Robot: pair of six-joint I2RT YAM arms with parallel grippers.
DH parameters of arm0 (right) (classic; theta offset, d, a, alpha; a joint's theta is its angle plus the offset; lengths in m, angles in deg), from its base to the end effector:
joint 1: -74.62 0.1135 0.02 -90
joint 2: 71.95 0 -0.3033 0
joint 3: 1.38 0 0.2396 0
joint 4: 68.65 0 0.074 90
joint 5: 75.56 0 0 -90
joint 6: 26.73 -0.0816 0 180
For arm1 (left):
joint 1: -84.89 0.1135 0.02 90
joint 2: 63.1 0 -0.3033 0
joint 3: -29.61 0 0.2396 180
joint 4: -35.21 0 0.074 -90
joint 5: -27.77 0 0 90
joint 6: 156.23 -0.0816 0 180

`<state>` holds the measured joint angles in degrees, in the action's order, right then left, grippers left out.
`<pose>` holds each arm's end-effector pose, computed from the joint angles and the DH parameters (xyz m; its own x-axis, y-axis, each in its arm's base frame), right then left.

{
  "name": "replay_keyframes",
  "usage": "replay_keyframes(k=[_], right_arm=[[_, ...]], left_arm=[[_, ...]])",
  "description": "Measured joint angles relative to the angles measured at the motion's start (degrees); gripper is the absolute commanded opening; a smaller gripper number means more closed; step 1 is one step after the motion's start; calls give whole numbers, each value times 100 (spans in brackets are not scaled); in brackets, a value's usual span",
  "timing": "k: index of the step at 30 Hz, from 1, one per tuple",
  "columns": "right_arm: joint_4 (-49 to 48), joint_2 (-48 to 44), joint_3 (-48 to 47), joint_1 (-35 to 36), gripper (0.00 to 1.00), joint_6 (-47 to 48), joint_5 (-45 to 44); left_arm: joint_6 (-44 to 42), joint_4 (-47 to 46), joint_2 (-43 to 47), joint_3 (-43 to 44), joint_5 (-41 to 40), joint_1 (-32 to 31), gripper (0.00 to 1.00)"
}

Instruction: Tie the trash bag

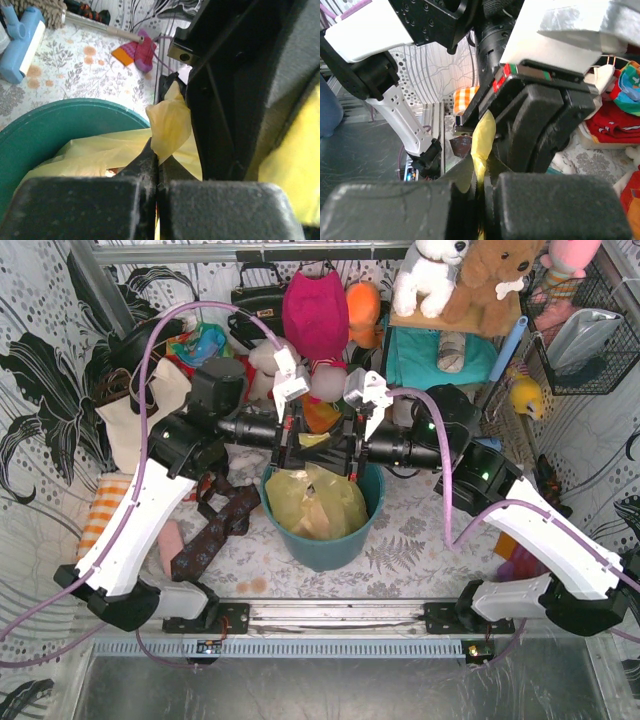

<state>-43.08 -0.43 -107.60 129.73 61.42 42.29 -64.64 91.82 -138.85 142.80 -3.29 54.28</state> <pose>0.1204 0.2393 0.5607 0.0588 0.1342 -0.9892 -0.9915 0.1231 -0.0422 0.1755 -0.1850 0.5150 -0.3091 0.1663 -0.9364 0.9509 0.0367 -0.3074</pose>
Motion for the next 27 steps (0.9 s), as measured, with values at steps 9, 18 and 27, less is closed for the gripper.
replay_keyframes(k=[9, 18, 27], right_arm=[[-243, 26, 31, 0, 43, -22, 94], [-540, -431, 426, 15, 62, -46, -229], [-800, -1102, 951, 15, 75, -44, -999]], left_arm=[[-603, 815, -133, 232, -238, -92, 0], [-710, 920, -90, 232, -411, -92, 0], [-726, 918, -26, 232, -520, -92, 18]])
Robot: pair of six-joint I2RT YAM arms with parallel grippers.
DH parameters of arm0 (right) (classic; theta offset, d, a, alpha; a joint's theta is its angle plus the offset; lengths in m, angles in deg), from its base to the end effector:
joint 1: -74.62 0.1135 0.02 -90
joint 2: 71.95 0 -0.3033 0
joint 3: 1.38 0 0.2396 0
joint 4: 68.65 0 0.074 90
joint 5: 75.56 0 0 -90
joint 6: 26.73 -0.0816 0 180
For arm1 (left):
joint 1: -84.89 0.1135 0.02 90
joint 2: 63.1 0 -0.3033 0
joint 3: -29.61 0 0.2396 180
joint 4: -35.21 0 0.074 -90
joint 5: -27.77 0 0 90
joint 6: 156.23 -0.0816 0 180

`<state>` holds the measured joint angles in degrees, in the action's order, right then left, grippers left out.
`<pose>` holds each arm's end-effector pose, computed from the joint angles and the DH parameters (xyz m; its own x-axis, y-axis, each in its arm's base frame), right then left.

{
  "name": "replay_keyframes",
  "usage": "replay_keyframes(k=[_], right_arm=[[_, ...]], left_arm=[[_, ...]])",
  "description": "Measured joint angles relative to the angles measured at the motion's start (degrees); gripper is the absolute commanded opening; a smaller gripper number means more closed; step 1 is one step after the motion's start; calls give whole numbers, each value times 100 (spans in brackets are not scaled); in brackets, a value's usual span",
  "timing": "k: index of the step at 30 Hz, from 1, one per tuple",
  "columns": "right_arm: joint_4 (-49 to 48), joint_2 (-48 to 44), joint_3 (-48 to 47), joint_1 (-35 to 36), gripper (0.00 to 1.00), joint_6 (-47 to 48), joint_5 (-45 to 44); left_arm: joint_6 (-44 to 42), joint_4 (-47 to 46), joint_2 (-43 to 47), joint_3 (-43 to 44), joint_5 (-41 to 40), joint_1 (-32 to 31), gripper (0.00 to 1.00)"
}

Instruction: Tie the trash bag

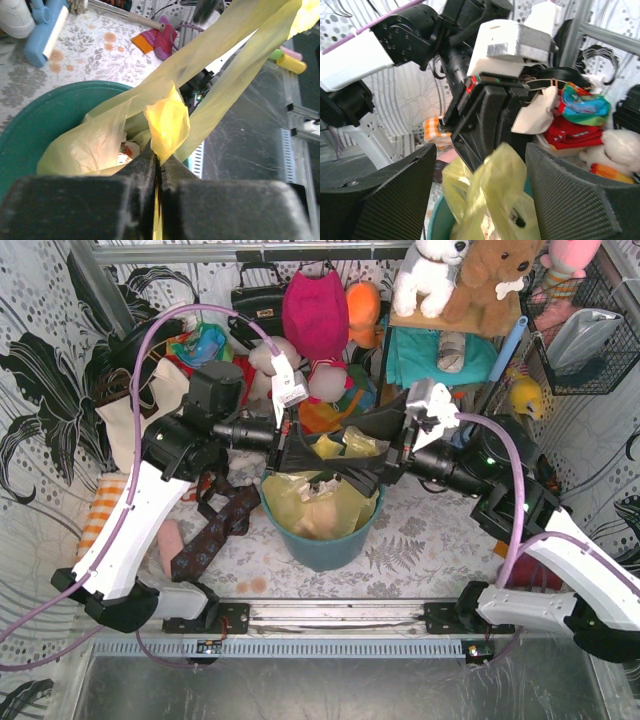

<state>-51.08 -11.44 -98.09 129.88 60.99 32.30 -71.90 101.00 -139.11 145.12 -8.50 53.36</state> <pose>0.0978 0.1850 0.5675 0.1442 0.2744 -0.9507 -0.9542 0.2929 -0.0602 0.1712 -0.1822 0.5061 -0.2842 0.2430 -0.9275 0.9583 0.1027 -0.2668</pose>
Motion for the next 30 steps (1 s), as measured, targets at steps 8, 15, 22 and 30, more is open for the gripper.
replay_keyframes(k=[8, 15, 22, 30], right_arm=[[-140, -892, 754, 0, 78, -2, -678], [-284, -1182, 1305, 0, 66, -94, -706], [-448, -1099, 1641, 0, 12, -232, -673], [-597, -951, 1617, 0, 4, -282, -313]], left_arm=[[107, -208, 192, -11, -420, 0, 61], [205, -472, 584, 28, -1207, 0, 73], [216, -525, 741, 273, -1775, 0, 77], [168, -306, 833, 785, -2312, 0, 90]])
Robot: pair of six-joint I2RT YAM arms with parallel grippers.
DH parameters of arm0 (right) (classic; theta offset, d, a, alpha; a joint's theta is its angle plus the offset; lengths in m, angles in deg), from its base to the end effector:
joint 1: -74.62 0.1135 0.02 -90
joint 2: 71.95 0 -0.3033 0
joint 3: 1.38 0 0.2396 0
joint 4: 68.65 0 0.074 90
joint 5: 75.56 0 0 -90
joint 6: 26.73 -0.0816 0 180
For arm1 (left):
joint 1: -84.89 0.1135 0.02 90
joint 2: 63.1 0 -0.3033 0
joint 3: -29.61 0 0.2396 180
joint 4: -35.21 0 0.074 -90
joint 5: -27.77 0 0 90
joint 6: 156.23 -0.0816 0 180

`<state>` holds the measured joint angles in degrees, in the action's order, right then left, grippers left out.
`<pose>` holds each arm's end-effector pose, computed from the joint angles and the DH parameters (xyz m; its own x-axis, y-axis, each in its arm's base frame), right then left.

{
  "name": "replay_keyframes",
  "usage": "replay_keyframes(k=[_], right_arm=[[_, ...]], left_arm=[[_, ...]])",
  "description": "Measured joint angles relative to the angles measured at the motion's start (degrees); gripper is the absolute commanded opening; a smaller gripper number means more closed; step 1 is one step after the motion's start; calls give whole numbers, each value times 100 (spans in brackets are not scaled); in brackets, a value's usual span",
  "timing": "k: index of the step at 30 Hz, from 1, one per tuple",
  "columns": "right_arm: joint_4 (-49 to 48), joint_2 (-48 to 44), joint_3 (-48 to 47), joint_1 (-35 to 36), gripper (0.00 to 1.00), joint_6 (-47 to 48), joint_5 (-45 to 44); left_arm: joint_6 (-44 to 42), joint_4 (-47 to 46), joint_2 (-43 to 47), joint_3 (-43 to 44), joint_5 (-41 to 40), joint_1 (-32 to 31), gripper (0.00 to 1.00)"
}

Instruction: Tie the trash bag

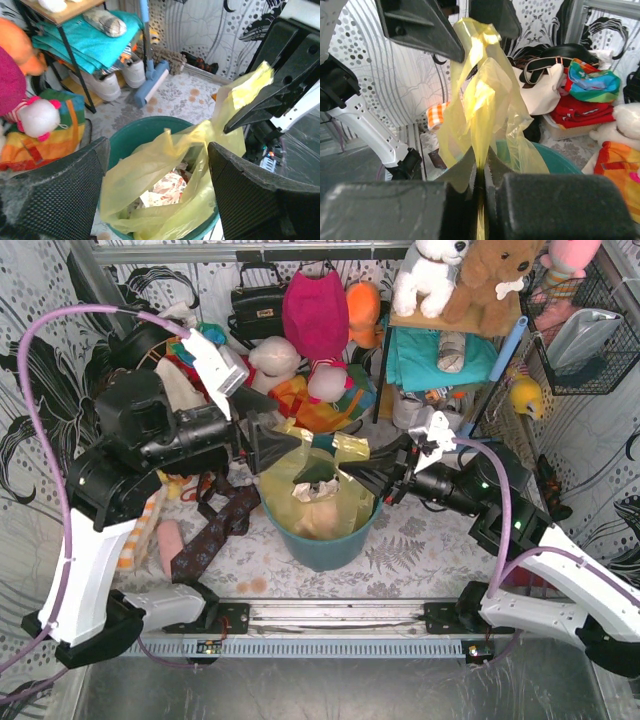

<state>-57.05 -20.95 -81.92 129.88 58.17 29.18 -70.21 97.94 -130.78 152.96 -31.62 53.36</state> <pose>0.0873 0.1623 0.5144 0.0919 0.2834 -0.9546 -0.9446 0.3283 0.0065 0.1343 -0.1312 0.5742 -0.0434 0.0967 -0.9944 0.8859 0.4637 0.0064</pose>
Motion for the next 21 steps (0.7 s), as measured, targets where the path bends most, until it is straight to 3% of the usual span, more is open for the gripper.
replay_keyframes(k=[8, 13, 21], right_arm=[[186, 444, -385, 0, 4, 66, 575], [313, 581, -662, 0, 4, 173, 968], [339, 573, -702, 0, 4, 168, 1532]], left_arm=[[70, 184, 197, 680, -398, 2, 88], [407, 17, 142, 986, 319, 0, 77], [868, -302, 7, 745, 1547, 0, 77]])
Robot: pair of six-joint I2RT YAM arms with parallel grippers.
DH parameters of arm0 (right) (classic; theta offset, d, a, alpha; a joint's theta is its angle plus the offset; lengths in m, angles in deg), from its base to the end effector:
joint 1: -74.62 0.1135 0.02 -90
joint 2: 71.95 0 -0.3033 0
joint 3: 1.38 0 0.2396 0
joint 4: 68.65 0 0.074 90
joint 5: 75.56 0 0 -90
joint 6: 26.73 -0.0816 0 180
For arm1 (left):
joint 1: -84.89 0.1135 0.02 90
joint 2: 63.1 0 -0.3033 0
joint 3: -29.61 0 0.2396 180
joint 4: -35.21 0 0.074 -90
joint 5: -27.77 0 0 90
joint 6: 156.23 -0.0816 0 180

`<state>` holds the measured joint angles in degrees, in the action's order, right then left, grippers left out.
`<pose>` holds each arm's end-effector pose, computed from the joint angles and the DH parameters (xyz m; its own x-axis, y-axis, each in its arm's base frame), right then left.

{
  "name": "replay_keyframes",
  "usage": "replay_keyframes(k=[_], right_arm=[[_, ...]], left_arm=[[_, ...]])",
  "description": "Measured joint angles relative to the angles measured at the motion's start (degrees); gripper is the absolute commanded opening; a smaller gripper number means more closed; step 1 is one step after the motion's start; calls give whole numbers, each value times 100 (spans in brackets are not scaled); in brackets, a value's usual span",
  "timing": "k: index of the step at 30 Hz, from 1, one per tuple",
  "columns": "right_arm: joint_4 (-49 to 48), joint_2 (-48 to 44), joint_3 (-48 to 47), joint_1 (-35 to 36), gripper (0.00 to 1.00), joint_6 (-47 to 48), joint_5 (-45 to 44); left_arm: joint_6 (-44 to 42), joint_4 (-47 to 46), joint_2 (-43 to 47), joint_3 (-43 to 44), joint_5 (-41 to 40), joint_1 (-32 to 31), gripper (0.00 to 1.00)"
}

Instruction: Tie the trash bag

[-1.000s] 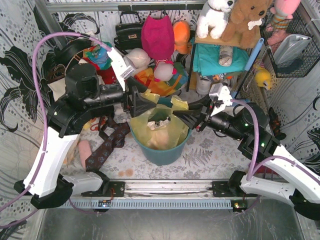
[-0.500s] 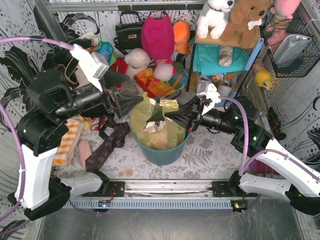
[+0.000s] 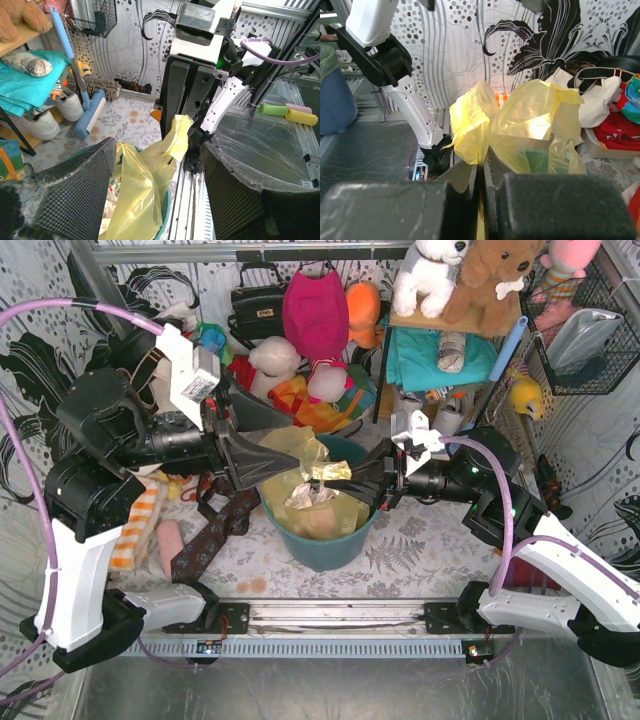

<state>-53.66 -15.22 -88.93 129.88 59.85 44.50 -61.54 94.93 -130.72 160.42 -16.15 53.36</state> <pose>0.0795 0.1864 0.5293 0.0964 0.2296 -0.9685 -0.9934 0.0837 -0.0790 0.0911 -0.1249 0.6157 -0.0284 -0.0491 -0.9984 0.9765 0.2119 -0.0382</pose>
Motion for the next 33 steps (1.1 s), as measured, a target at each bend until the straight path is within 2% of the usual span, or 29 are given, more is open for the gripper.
replay_keyframes(k=[5, 11, 21, 27, 33], right_arm=[[-66, 85, -2, 0, 3, -17, 192], [-81, 393, -114, 0, 2, -22, 216], [-101, 590, -192, 0, 2, -94, 240], [-144, 590, -195, 0, 1, -168, 278], [-208, 595, -195, 0, 2, -173, 341]], left_arm=[[17, 0, -28, -254, 160, 0, 78], [-186, 140, -20, -778, 295, -98, 90], [-516, 181, -2, -1012, 356, -310, 91], [-599, 72, 2, -1257, 341, -444, 85], [-603, -74, 2, -1469, 302, -525, 58]])
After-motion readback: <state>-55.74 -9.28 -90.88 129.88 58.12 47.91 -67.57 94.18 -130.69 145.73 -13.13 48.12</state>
